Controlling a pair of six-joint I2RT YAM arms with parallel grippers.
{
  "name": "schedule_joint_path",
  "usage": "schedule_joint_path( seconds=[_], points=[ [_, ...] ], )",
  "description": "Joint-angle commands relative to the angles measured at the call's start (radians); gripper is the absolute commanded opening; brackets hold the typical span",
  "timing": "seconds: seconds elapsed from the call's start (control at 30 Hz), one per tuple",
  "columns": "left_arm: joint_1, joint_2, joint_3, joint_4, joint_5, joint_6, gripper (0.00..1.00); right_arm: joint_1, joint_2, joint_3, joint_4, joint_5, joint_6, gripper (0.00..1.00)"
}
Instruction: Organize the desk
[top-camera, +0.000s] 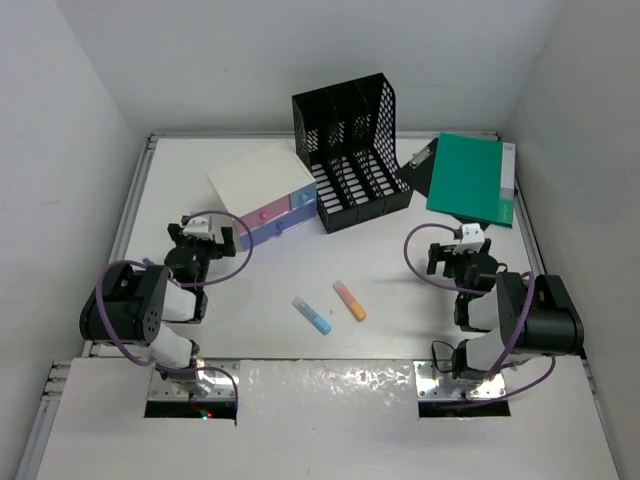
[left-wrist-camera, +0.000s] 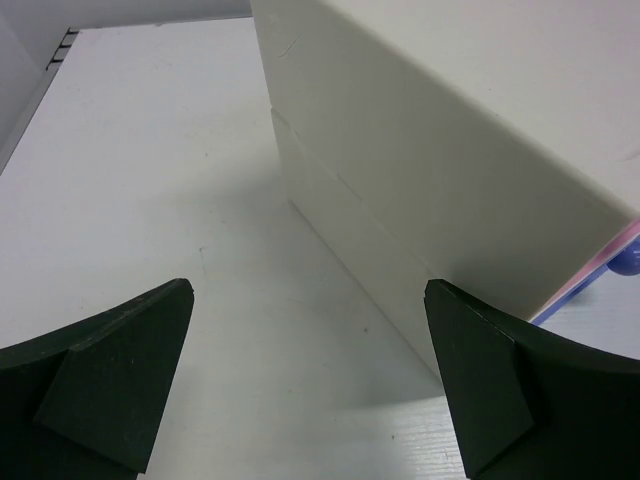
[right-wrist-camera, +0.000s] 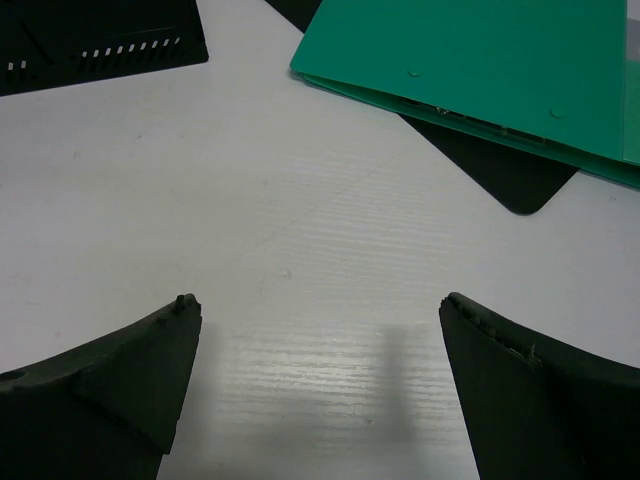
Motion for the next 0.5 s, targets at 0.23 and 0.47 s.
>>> schedule_joint_path(
  seconds=[0.23,0.47],
  points=[
    [0.084,-0.177,0.159,-0.335,0.391,0.048,0.97,0.008,-0.170,-0.021,-0.074,-0.058,-0.010,0.99],
    [0.088,-0.451,0.519,-0.953,0.429,0.088,0.94,0.219,-0.516,0.476,-0.924,-0.058,0.107,0.63]
  ],
)
